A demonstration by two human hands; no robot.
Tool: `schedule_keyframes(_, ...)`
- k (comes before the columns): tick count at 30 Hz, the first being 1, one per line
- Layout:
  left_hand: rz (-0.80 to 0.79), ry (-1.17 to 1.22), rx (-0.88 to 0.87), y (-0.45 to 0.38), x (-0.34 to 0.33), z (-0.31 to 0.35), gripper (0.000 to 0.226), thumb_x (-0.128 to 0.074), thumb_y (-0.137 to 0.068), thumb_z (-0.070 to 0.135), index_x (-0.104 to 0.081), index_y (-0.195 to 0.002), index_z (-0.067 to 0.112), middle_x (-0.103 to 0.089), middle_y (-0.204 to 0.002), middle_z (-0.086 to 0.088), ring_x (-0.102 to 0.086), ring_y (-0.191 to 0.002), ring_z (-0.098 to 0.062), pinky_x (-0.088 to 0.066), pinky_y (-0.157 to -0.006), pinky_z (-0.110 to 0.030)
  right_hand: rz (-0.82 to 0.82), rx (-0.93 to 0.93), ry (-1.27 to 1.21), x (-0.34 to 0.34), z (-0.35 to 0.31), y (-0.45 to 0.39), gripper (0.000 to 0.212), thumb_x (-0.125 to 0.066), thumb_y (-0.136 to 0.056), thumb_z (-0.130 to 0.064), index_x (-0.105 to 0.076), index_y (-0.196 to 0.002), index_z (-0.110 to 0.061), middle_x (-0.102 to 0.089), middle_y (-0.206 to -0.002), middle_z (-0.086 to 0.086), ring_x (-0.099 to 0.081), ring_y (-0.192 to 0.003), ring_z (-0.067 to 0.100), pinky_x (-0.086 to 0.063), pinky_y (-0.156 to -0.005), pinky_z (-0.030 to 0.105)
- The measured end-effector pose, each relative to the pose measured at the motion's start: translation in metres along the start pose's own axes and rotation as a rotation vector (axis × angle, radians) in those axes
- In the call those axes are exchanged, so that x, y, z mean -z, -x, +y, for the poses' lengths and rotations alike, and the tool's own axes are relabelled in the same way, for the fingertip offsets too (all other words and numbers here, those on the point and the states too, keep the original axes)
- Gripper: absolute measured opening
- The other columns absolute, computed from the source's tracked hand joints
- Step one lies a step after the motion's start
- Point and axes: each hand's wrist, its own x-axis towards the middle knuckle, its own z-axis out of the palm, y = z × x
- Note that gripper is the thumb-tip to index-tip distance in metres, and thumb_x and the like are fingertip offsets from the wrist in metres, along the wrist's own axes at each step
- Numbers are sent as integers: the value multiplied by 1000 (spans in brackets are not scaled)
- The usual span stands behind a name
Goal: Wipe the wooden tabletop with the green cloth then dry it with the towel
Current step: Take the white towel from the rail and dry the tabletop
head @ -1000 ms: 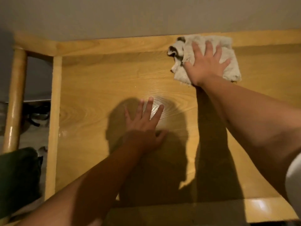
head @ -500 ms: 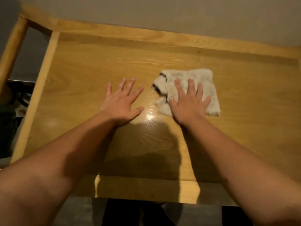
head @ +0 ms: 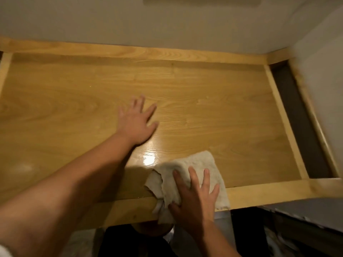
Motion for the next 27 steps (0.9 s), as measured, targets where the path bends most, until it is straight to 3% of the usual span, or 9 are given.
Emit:
schedule_keyframes(3,8,-25,57,-13,-14,37,75,-12,-91,72,-5,-158,40,4,-170,-1,5,-156,-26,1,-115,-71,37,-4,-54,-3,1,-11,100,-52,-55,-77,-26,-148,-48,-31,-155,2,-20,-141,51,-26,-91,80)
schedule_keyframes(10,67,-15,85,-16,-20,33,70,-11,-94,69,-5,-158,40,0,-170,1,4,-156,-25,3,-115,-70,241,-70,-165,33,10,-108,83,-44,-73,-74,-14,-148,-53,-22,-161,1,-5,-147,44,-6,-100,80)
schedule_keyframes(14,66,-30,92,-17,-22,32,67,-18,-94,66,-8,-156,42,-2,-170,2,1,-156,-26,1,-115,-71,242,-157,-143,78,11,-213,79,-26,-75,-73,5,-146,-55,-6,-165,-5,9,-148,40,6,-104,76)
schedule_keyframes(18,107,-46,80,-18,-25,32,67,-27,-94,68,-19,-155,40,-12,-169,-2,-9,-155,-29,-7,-110,-75,312,-138,-151,124,6,-308,76,-19,-80,-74,0,-149,-49,-4,-165,-1,10,-147,43,5,-103,76)
schedule_keyframes(23,87,-40,82,-22,-28,29,71,-25,-92,70,-13,-156,41,-6,-170,-1,-2,-155,-25,-1,-110,-75,319,-102,-111,174,-8,-399,78,-20,-80,-75,-3,-151,-47,-1,-166,0,9,-147,44,4,-102,78)
schedule_keyframes(27,84,-37,88,-22,-27,32,71,-26,-92,70,-14,-156,40,-7,-170,-1,-2,-155,-25,-1,-112,-75,333,-128,-87,185,-13,-424,80,-18,-79,-75,-6,-152,-43,-4,-165,8,5,-147,46,4,-101,78)
